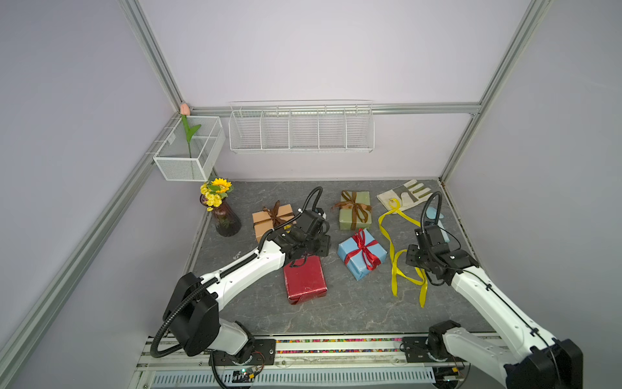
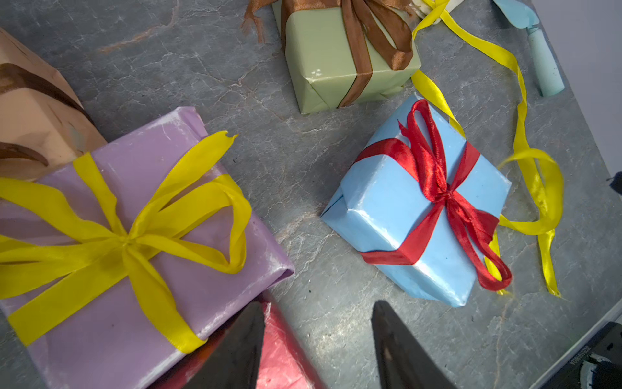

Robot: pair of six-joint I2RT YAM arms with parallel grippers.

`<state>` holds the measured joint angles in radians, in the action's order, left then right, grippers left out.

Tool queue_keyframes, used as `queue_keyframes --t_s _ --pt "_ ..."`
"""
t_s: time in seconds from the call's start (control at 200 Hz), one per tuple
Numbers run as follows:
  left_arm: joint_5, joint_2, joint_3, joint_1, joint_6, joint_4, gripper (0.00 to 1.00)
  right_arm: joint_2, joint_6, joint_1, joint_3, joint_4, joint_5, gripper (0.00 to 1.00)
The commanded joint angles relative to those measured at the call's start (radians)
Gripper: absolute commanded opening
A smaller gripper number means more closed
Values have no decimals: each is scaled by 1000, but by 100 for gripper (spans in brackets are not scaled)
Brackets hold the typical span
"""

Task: Untie the ribbon bows on the gift boxes
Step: Place the ribbon at the center of the board, then untie the ribbon from the gift box.

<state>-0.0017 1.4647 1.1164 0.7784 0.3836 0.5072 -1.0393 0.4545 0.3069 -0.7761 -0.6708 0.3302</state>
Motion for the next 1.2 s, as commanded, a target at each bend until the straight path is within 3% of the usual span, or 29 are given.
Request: queue_keyframes --t_s 0.0,0.125,0.34,0.655,0.965,1.195 --pt "2 23 44 5 -19 13 54 -4 -17 -6 -25 -35 45 63" --pt "5 62 73 9 -21 9 54 0 -70 -3 -39 -7 -34 67" --pt "29 160 149 30 -49 -11 54 -67 -141 24 -7 164 -333 53" --pt "64 273 228 38 -64 -35 54 -203 -148 73 -20 272 -595 57" --pt "94 347 259 52 -98 -50 54 -210 -155 73 -11 217 -615 57" --pt "15 403 290 59 -74 -19 52 -214 -161 75 2 187 -566 58"
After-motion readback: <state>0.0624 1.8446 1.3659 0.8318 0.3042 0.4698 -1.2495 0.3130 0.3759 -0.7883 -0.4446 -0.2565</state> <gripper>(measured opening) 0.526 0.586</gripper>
